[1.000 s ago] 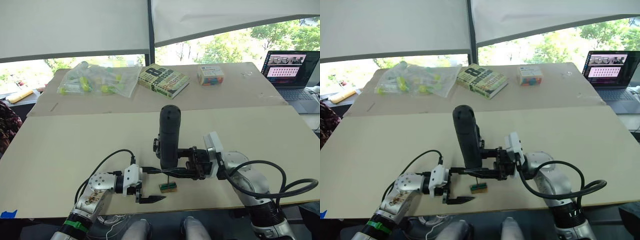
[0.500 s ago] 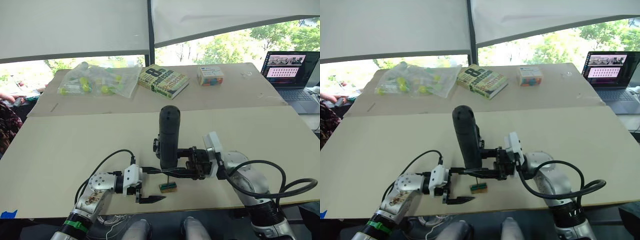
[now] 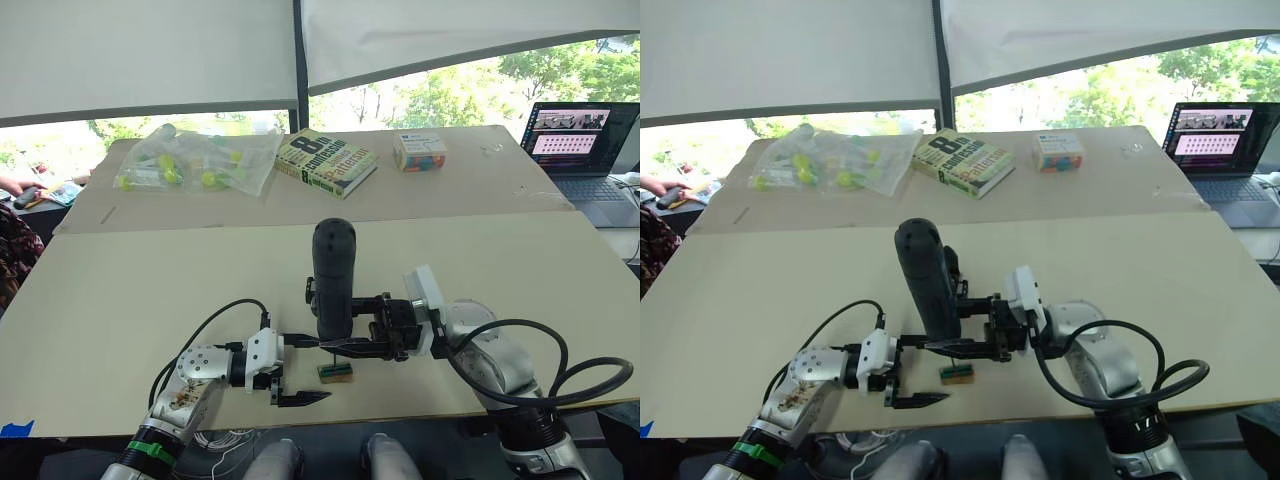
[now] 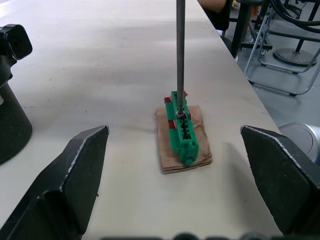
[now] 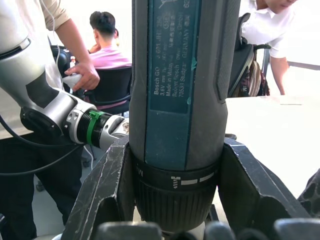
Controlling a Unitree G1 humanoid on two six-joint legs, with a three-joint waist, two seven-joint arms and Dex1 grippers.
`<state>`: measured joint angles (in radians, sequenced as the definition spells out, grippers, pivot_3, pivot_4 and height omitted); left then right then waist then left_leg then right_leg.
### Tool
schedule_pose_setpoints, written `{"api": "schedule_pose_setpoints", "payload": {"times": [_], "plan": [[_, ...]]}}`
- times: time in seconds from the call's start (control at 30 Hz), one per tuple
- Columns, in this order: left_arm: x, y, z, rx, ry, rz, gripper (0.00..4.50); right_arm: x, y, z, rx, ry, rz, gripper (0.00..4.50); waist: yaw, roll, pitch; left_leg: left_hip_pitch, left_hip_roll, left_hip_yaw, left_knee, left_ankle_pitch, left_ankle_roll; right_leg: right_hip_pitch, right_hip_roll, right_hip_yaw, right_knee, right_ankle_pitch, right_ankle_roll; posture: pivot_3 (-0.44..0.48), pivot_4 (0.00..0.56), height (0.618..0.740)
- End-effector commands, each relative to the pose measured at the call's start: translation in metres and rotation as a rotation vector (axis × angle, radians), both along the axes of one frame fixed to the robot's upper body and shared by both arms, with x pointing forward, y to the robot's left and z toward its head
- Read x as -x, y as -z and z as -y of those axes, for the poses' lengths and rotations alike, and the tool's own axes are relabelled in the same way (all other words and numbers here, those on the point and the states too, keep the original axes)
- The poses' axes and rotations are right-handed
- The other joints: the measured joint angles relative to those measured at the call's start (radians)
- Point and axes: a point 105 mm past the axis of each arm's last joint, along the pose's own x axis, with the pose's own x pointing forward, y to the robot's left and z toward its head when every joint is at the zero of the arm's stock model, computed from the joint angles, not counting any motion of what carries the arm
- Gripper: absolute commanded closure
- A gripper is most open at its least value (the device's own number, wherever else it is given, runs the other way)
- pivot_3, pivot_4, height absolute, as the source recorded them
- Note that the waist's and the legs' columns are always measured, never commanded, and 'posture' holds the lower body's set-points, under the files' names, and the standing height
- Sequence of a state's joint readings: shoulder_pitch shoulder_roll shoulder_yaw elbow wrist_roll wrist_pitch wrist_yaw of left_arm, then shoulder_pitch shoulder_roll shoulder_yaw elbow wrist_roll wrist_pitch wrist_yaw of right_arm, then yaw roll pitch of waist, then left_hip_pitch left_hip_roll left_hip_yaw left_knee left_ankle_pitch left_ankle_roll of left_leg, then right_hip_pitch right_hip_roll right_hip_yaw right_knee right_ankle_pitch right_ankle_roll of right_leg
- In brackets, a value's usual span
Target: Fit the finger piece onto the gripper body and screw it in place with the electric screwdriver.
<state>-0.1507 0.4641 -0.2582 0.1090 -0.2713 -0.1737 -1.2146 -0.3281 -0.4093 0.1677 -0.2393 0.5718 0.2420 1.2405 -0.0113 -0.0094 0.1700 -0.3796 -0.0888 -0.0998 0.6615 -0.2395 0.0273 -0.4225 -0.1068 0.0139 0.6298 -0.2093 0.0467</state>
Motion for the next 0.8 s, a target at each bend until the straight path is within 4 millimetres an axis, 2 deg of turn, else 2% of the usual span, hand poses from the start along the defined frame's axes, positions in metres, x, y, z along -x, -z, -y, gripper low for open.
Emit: {"api": "schedule_pose_setpoints", "payload": {"times": [0.03, 0.33, 0.63, 0.8], "plan": [[0.000, 0.008, -0.007, -0.021, -0.020, -0.035, 0.05, 0.007, -0.024, 0.000, -0.062, -0.028, 0.083, 2.58, 0.000, 0.000, 0.000, 0.000, 0.000, 0.000, 0.000, 0.000, 0.000, 0.000, 0.000, 0.000, 0.000, 0.000, 0.000, 0.000, 0.150, 0.740], [0.000, -0.008, -0.015, 0.032, -0.030, -0.009, 0.05, 0.008, -0.040, 0.003, -0.093, -0.024, 0.096, 2.58, -0.004, 0.000, 0.000, -0.001, 0.000, 0.000, 0.000, 0.000, 0.000, -0.001, 0.000, 0.000, 0.000, 0.000, 0.000, 0.000, 0.150, 0.740], [0.008, -0.052, -0.026, 0.211, -0.067, 0.003, 0.05, 0.005, -0.064, 0.012, -0.139, 0.022, 0.120, 2.58, 0.000, -0.001, 0.001, -0.004, 0.000, 0.000, 0.000, 0.000, 0.000, -0.003, 0.000, 0.000, -0.001, 0.000, 0.000, 0.000, 0.150, 0.740], [0.013, -0.075, -0.047, 0.230, -0.125, -0.025, 0.05, 0.001, -0.080, 0.026, -0.153, 0.085, 0.139, 2.58, 0.000, -0.001, 0.001, -0.004, 0.000, 0.000, 0.000, 0.000, 0.000, -0.003, 0.000, 0.000, 0.000, 0.000, 0.000, 0.000, 0.150, 0.740]]}}
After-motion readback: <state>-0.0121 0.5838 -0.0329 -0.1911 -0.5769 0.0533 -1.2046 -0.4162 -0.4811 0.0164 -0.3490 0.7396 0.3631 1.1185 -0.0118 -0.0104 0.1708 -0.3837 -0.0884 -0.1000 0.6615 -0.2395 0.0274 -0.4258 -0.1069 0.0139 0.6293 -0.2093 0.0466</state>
